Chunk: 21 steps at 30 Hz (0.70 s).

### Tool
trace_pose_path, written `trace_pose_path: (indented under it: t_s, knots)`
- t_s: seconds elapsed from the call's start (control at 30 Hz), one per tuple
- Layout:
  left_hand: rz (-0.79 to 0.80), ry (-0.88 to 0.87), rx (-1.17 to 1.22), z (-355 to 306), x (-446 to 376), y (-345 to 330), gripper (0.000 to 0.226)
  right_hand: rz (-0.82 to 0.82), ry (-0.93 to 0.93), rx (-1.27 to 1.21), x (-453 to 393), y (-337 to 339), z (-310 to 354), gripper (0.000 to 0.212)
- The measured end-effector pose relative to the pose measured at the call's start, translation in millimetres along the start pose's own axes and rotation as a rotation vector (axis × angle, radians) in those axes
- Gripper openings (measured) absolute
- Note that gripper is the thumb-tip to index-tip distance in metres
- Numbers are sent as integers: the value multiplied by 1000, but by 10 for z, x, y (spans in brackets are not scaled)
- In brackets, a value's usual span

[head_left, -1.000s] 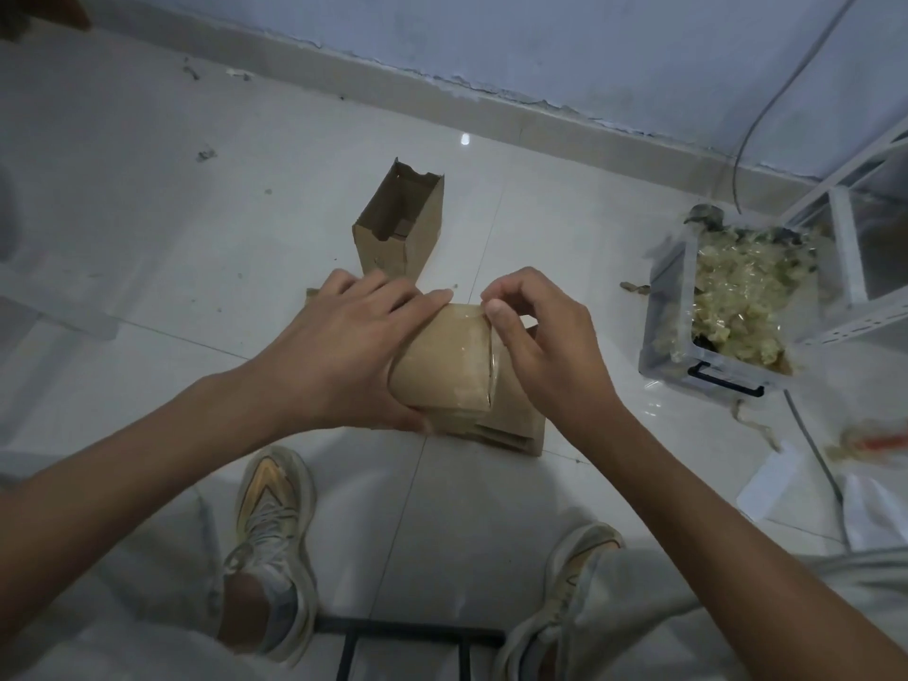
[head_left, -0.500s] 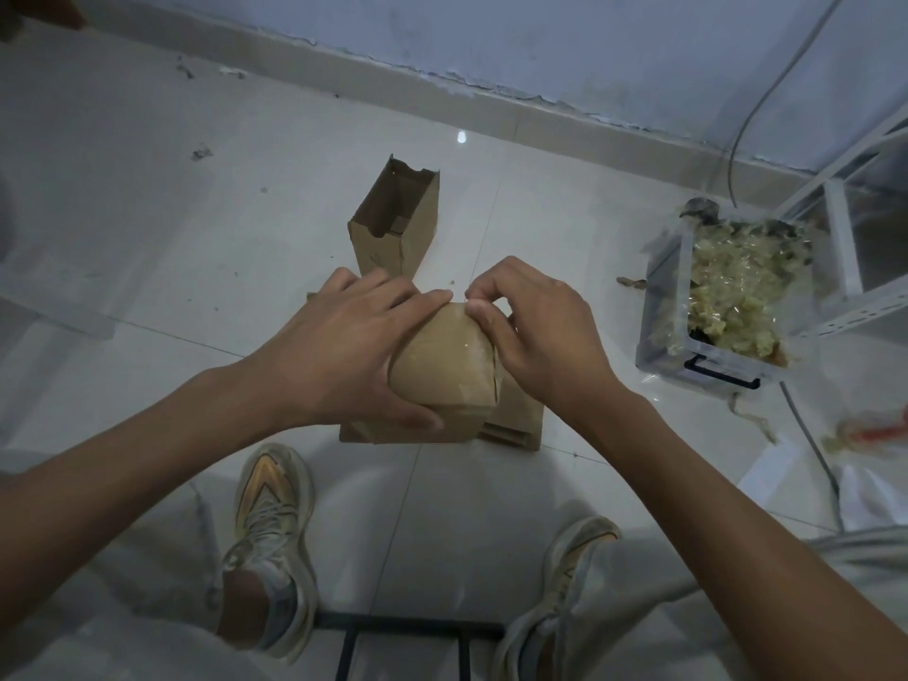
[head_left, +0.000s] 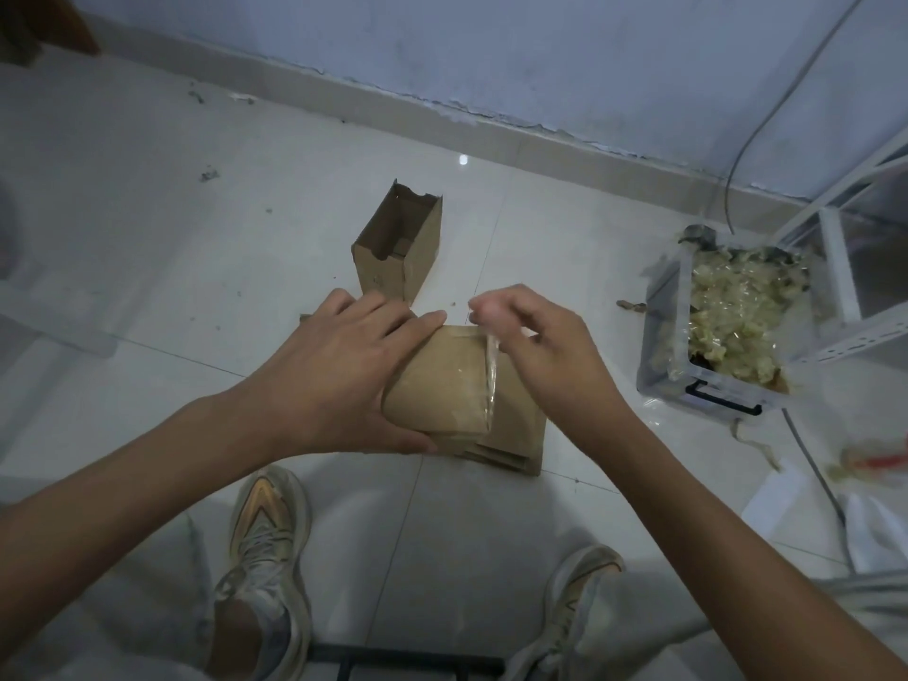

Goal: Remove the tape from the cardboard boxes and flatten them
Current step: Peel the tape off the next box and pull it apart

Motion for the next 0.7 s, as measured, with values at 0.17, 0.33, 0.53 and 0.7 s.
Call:
trace_pose_path:
  t_s: [0.17, 0.33, 0.53, 0.7]
  knots:
    - [-73, -39, -66, -24, -11, 41, 116, -25, 160, 337, -12, -74, 31, 12]
    - [-91, -60, -61, -78, -18, 38, 120, -127, 117, 330, -35, -64, -26, 6]
    - [-23, -51, -133, -216, -38, -77, 111, -247, -104, -31, 8, -112, -306, 11]
    - [166, 205, 255, 36, -76, -133, 85, -243, 78, 159, 108, -189, -197, 13]
Point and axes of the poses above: each hand's wrist, its own x-axis away from the middle knuckle, its own y-axis out of the back of the hand, z = x × y, the point moved 7 cm from there along -x, towards the middle knuckle, and after that the axes turned 10 degrees about z, right-handed, at the moved point
